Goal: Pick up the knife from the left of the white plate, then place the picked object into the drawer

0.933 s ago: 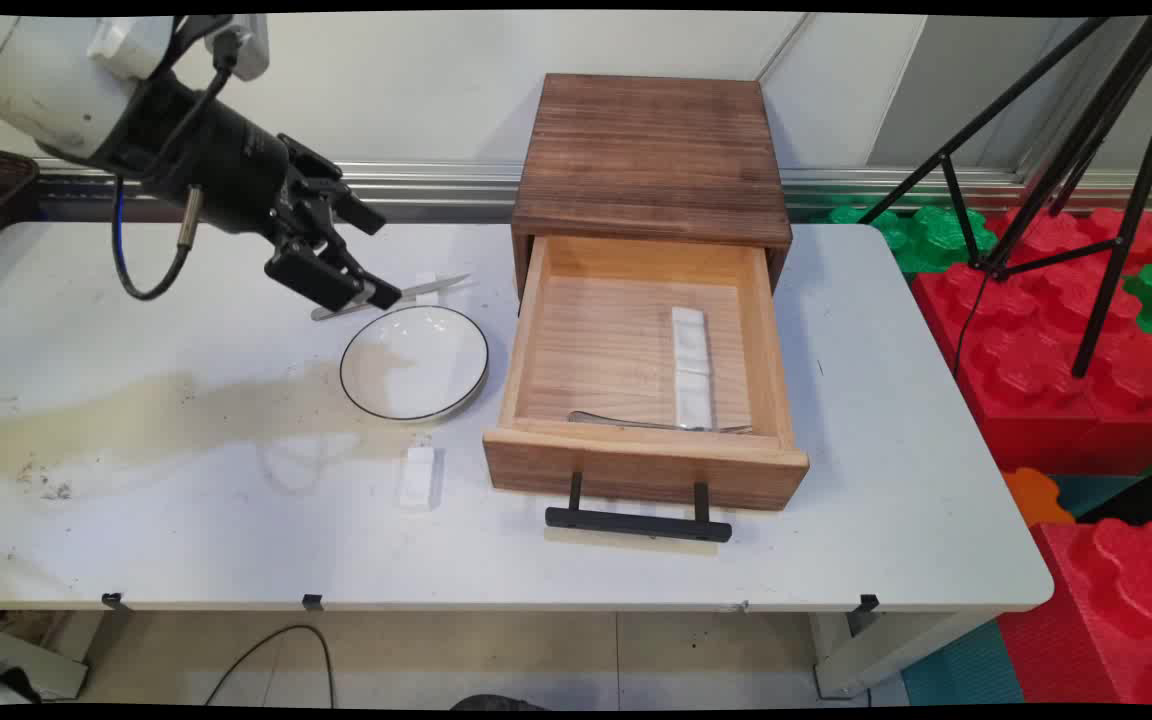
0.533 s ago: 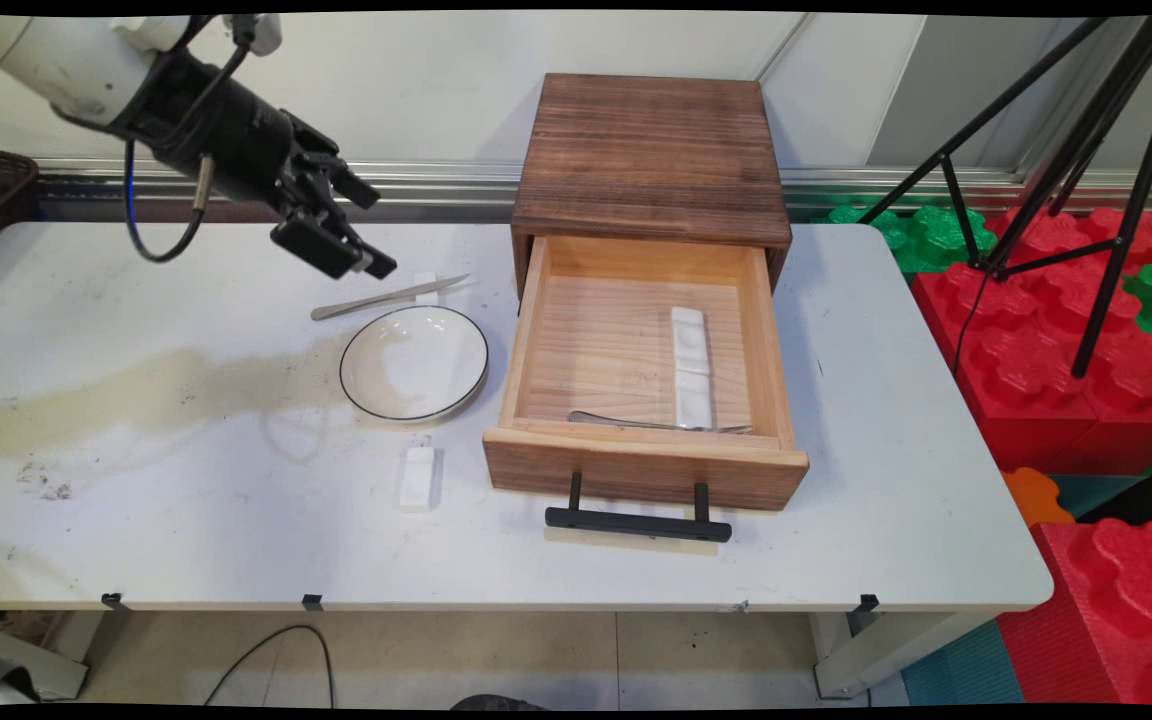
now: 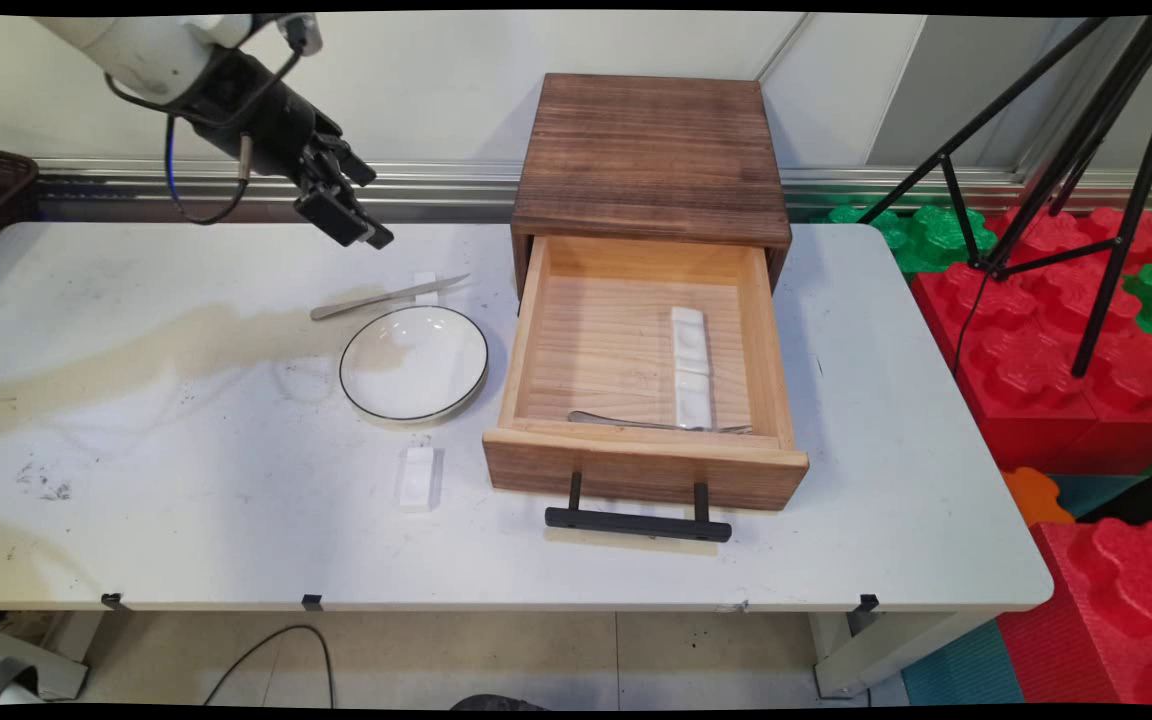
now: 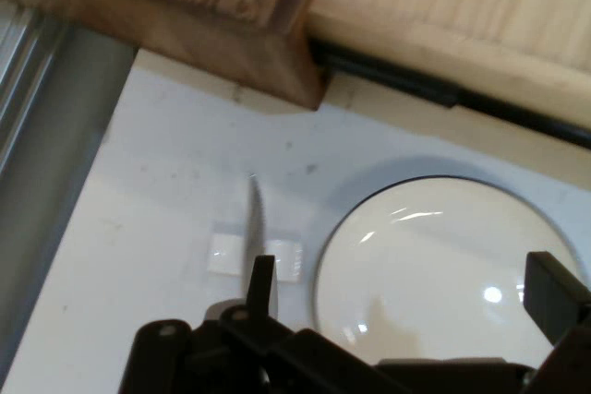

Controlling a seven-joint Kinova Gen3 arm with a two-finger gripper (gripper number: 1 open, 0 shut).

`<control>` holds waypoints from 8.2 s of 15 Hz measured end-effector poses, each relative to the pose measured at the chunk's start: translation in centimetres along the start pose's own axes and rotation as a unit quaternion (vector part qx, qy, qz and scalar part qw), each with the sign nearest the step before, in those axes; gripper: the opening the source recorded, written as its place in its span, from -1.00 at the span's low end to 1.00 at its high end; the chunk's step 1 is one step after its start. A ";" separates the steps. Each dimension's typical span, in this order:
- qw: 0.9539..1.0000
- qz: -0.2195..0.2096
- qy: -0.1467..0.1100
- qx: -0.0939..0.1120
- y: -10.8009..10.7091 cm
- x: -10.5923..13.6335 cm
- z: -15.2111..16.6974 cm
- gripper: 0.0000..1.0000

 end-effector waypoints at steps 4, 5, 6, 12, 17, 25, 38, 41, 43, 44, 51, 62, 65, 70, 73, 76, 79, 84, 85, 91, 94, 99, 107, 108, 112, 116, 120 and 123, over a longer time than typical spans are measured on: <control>0.999 0.002 -0.031 0.008 -3.0 -0.9 2.8 1.00; 0.999 0.003 -0.036 0.008 -3.4 -1.1 3.3 1.00; 0.999 0.004 -0.043 0.008 -4.1 -1.4 4.0 1.00; 0.997 0.011 -0.078 0.010 -7.4 -2.3 8.2 1.00; 0.994 0.020 -0.103 0.002 -9.5 -2.7 11.9 1.00; 0.990 0.033 -0.133 -0.016 -11.5 -3.5 16.3 1.00; 0.987 0.038 -0.151 -0.042 -11.7 -4.5 20.1 1.00; 0.987 0.038 -0.152 -0.045 -11.6 -4.8 20.4 -1.00; 0.986 0.039 -0.152 -0.048 -11.5 -4.9 20.5 -1.00; 0.986 0.039 -0.152 -0.049 -11.4 -4.9 20.6 -1.00; 0.987 0.038 -0.149 -0.053 -11.0 -5.1 20.3 -1.00; 0.989 0.000 -0.144 -0.021 -10.8 -5.1 15.7 -1.00; 0.991 -0.008 -0.135 -0.009 -10.7 -4.4 14.0 -1.00; 0.993 -0.016 -0.112 0.019 -10.3 -2.2 10.5 -1.00; 0.994 -0.026 -0.098 0.040 -9.8 -0.7 8.0 -1.00; 0.994 -0.037 -0.082 0.060 -8.9 0.8 5.5 -1.00; 0.995 -0.041 -0.069 0.066 -7.6 2.3 3.8 -1.00; 0.998 -0.023 -0.042 0.051 -4.7 5.2 2.0 -1.00; 0.998 -0.016 -0.036 0.045 -4.1 5.9 1.8 -1.00; 0.999 0.038 -0.006 -0.002 -0.1 10.0 1.4 -1.00; 0.997 0.070 0.005 -0.029 1.9 12.6 2.1 -1.00; 0.993 0.103 0.013 -0.053 3.9 16.5 4.5 -1.00; 0.987 0.141 0.016 -0.077 5.6 20.5 9.2 -1.00; 0.986 0.145 0.016 -0.080 5.7 20.9 10.0 -1.00; 0.983 0.157 0.017 -0.089 5.9 22.0 12.9 -1.00; 0.982 0.161 0.017 -0.097 5.9 22.2 15.2 -1.00; 0.981 0.163 0.018 -0.107 5.6 21.7 17.4 -1.00; 0.980 0.164 0.017 -0.113 5.3 20.7 18.8 -1.00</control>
